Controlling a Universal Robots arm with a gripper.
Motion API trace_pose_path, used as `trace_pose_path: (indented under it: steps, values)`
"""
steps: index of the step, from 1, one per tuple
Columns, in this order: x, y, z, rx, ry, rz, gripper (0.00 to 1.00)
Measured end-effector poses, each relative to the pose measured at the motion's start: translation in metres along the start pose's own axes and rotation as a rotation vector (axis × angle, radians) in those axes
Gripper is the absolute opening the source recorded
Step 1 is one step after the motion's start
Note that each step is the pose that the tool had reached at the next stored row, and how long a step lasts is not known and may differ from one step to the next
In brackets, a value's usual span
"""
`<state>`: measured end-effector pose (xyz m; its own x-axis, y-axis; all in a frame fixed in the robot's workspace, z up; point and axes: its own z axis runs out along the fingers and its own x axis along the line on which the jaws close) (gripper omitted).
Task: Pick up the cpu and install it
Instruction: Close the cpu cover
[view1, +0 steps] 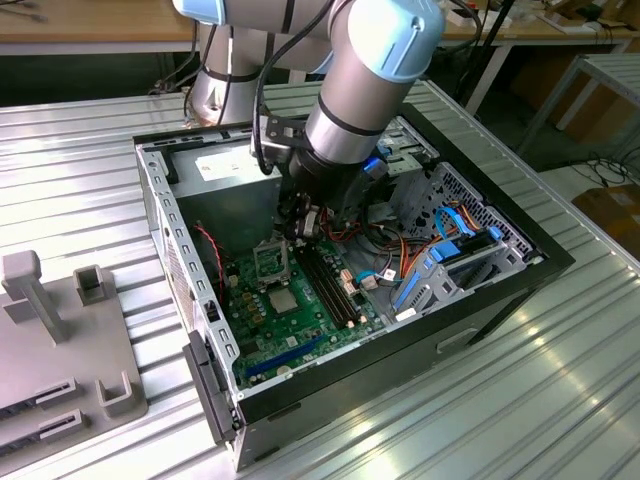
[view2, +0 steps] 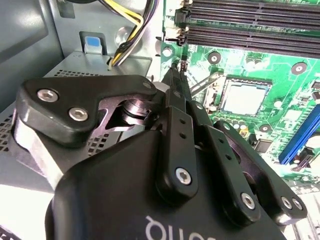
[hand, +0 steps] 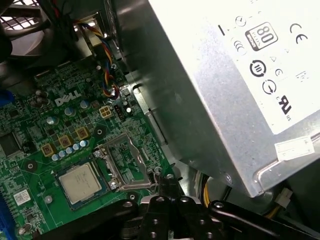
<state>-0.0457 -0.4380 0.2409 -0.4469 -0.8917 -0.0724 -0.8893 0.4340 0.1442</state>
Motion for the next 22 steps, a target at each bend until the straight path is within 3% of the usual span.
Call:
trace_pose_path:
  steps: [6,22]
  values:
    - [0.0008,0.0005,-0.0032,0.0007,0.0067,-0.017,0.11]
    - [0.0041,-0.0002,-0.0105,-0.0023,0.0131,-0.061,0.11]
